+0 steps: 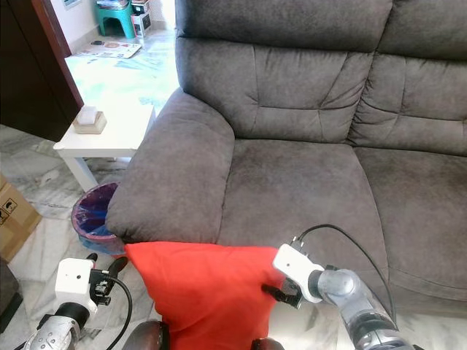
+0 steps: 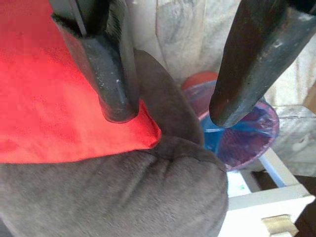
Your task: Move the pillow to the sofa from floor
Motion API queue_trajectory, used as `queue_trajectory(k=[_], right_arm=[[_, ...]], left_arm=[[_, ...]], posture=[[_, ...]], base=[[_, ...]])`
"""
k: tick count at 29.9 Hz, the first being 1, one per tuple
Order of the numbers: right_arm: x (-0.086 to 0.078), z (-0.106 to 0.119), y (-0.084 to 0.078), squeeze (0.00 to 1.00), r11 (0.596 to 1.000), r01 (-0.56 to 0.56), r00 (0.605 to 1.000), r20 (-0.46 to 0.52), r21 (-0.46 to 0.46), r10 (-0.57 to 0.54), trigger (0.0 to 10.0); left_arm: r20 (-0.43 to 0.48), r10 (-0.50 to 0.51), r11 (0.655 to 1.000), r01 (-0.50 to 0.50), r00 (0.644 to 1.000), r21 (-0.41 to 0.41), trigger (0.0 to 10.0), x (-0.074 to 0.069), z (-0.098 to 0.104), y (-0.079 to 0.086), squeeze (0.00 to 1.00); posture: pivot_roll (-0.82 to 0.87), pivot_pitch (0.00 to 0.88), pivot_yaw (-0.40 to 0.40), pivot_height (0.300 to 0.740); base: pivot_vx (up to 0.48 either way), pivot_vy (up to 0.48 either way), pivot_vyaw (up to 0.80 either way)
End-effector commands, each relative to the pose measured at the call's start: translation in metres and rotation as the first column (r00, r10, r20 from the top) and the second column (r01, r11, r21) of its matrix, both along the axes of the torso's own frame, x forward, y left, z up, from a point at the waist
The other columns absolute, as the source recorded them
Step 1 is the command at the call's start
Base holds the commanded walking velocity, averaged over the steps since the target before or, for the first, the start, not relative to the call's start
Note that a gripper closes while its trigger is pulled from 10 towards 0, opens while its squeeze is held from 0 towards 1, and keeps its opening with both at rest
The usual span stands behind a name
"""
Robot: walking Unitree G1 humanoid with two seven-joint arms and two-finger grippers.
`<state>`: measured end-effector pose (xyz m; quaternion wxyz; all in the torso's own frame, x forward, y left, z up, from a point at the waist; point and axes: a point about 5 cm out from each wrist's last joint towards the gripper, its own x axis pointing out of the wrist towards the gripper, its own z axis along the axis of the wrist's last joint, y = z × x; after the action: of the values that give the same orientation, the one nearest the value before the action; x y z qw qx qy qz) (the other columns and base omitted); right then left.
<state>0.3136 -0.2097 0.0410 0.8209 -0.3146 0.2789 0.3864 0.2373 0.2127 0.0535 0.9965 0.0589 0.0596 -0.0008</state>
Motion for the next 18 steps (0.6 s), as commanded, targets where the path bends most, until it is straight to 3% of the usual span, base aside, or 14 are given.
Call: queue_trajectory(k=[1, 4, 12, 13, 15, 18], right_arm=[[-0.008, -0.009, -0.003, 0.00, 1.000, 0.004, 0.999, -0.053, -0.017, -0.005, 10.0], [-0.008, -0.012, 0.000, 0.00, 1.000, 0.026, 0.999, -0.046, -0.014, -0.027, 10.0], [-0.009, -0.019, 0.021, 0.00, 0.991, 0.076, 0.997, -0.040, 0.108, -0.072, 10.0], [-0.009, -0.020, 0.028, 0.00, 0.979, 0.116, 0.993, -0.033, 0.170, -0.112, 10.0], [-0.010, -0.022, 0.034, 0.00, 0.967, 0.142, 0.990, -0.044, 0.210, -0.135, 10.0], [-0.018, -0.031, 0.040, 0.00, 0.979, 0.108, 0.993, -0.057, 0.173, -0.099, 10.0]], left_arm=[[-0.014, -0.016, 1.000, 0.016, 1.000, -0.004, 10.0, -0.004, -0.001, -0.002, 0.00], [-0.013, -0.019, 1.000, 0.019, 1.000, -0.007, 10.0, -0.007, 0.000, -0.003, 0.00], [-0.016, -0.022, 1.000, 0.022, 1.000, -0.004, 10.0, -0.011, 0.000, -0.004, 0.00], [-0.014, -0.021, 1.000, 0.021, 1.000, -0.003, 10.0, -0.012, 0.001, -0.004, 0.00], [-0.013, -0.020, 1.000, 0.020, 1.000, -0.002, 10.0, -0.013, 0.002, -0.003, 0.00], [-0.009, -0.018, 1.000, 0.018, 1.000, 0.001, 10.0, -0.015, 0.004, -0.004, 0.00]], posture=[[0.13, 0.135, -0.026, 0.608], [0.14, 0.138, -0.027, 0.608], [0.16, 0.153, -0.029, 0.608], [0.16, 0.156, -0.030, 0.608], [0.17, 0.163, -0.030, 0.608], [0.19, 0.170, -0.032, 0.608]], base=[[0.000, 0.000, 0.00], [0.000, 0.000, 0.00], [0.000, 0.000, 0.00], [0.000, 0.000, 0.00], [0.000, 0.000, 0.00], [0.000, 0.000, 0.00]])
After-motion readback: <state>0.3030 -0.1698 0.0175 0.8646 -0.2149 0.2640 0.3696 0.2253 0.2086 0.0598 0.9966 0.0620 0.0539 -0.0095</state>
